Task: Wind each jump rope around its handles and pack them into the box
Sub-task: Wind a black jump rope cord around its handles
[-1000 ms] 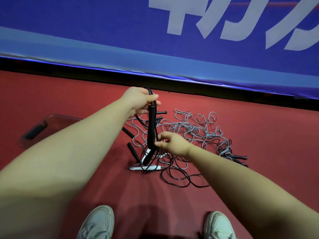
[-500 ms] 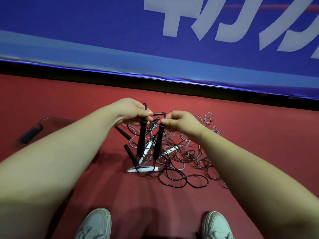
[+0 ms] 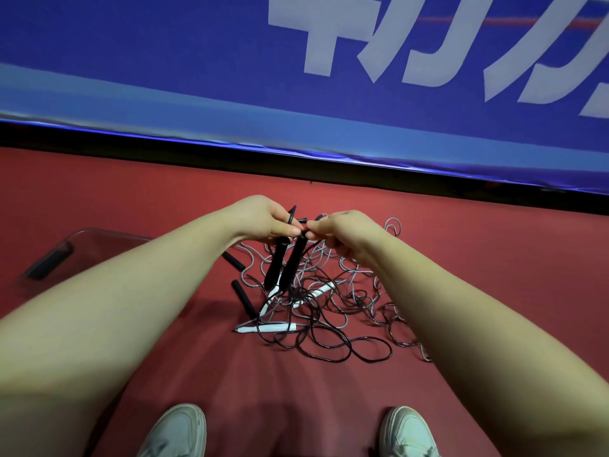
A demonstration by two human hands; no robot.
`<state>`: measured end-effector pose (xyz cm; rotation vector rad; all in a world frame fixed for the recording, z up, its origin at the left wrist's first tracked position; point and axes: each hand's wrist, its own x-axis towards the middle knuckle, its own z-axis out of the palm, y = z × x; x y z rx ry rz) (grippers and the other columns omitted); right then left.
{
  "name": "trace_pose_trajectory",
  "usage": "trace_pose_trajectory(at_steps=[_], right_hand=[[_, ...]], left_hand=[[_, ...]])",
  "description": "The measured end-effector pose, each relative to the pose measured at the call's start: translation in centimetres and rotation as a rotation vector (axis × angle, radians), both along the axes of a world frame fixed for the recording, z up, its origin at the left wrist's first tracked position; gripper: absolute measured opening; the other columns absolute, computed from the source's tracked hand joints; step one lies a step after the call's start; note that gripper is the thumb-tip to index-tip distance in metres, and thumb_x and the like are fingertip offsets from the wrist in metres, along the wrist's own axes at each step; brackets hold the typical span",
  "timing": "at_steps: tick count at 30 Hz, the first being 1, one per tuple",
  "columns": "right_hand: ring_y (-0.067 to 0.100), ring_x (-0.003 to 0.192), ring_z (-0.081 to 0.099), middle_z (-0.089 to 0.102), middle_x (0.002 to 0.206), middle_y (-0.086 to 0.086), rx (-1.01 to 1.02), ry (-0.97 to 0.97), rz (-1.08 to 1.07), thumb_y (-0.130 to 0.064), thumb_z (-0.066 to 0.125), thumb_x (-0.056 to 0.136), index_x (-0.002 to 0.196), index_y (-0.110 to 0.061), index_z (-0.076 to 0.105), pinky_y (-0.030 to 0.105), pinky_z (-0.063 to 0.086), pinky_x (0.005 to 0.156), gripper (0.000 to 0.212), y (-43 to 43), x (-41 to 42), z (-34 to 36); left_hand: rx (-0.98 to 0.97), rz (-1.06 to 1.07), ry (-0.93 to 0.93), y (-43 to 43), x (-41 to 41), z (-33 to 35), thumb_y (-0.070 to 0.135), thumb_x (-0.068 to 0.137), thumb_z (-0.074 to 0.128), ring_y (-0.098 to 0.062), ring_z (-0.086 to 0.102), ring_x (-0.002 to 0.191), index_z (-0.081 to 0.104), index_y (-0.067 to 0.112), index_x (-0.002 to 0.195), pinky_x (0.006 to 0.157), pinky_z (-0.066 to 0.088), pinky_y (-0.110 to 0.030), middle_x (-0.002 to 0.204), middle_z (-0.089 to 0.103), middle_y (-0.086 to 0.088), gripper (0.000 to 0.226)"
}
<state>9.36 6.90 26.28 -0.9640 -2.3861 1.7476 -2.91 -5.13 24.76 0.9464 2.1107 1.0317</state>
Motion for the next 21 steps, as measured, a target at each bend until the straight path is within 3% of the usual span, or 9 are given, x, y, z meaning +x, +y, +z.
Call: trace_pose_trajectory(at_steps=[3,6,10,13,17,21], right_hand=[[0.008,0.047,0.025,0.054,0.045,-0.011,-0.029,-0.010,-0.012,-0.020,0.062,0.089,0.068,-0.016,0.061,0.018,0.018,0.041,0.021,-0.2,-0.3,0.1],[0.008,0.050,0.027,0.060,0.065,-0.003,-0.059,-0.004,-0.024,-0.020,0.065,0.087,0.067,-0.017,0.062,0.020,0.017,0.044,0.021,-0.3,-0.5,0.0],[0.008,0.044,0.023,0.047,0.052,-0.003,-0.003,-0.033,-0.004,-0.021,0.068,0.085,0.066,-0.019,0.067,0.017,0.017,0.036,0.019,-0.5,-0.1,0.4],[0.005,0.035,0.028,0.051,0.044,-0.007,-0.036,0.003,-0.014,-0.017,0.066,0.086,0.070,-0.017,0.066,0.014,0.018,0.032,0.017,-0.6,0.0,0.7],[0.009,0.044,0.018,0.039,0.031,-0.013,0.013,-0.031,-0.032,-0.020,0.063,0.088,0.063,-0.020,0.061,0.015,0.016,0.031,0.025,-0.7,0.0,1.1],[0.009,0.046,0.018,0.045,0.042,-0.011,-0.057,0.021,-0.066,-0.018,0.064,0.086,0.057,-0.019,0.061,0.016,0.016,0.033,0.029,-0.2,-0.5,0.2]], left_hand=[[-0.017,-0.016,0.014,0.1,0.0,0.0,0.013,0.087,0.067,-0.016,0.054,0.080,0.071,0.008,0.106,0.072,0.046,-0.020,0.093,0.066,-0.014,0.020],[-0.032,-0.041,0.024,0.2,-0.1,0.0,0.015,0.085,0.069,-0.016,0.054,0.080,0.071,0.005,0.105,0.074,0.046,-0.022,0.094,0.066,-0.015,0.023],[-0.031,-0.062,0.057,0.2,0.1,-0.1,0.014,0.084,0.069,-0.013,0.053,0.074,0.072,0.006,0.099,0.069,0.043,-0.021,0.084,0.062,-0.008,0.017],[-0.028,-0.075,0.057,0.3,0.1,-0.2,0.011,0.085,0.068,-0.013,0.050,0.069,0.071,0.002,0.099,0.067,0.041,-0.022,0.079,0.057,-0.008,0.017],[-0.021,-0.097,0.076,0.3,0.2,-0.2,0.012,0.084,0.069,-0.013,0.050,0.068,0.069,0.000,0.100,0.067,0.040,-0.022,0.079,0.056,-0.008,0.020],[0.028,-0.107,0.070,0.4,0.4,-0.3,0.010,0.085,0.069,-0.008,0.059,0.076,0.071,0.007,0.099,0.073,0.047,-0.018,0.086,0.064,-0.004,0.015]])
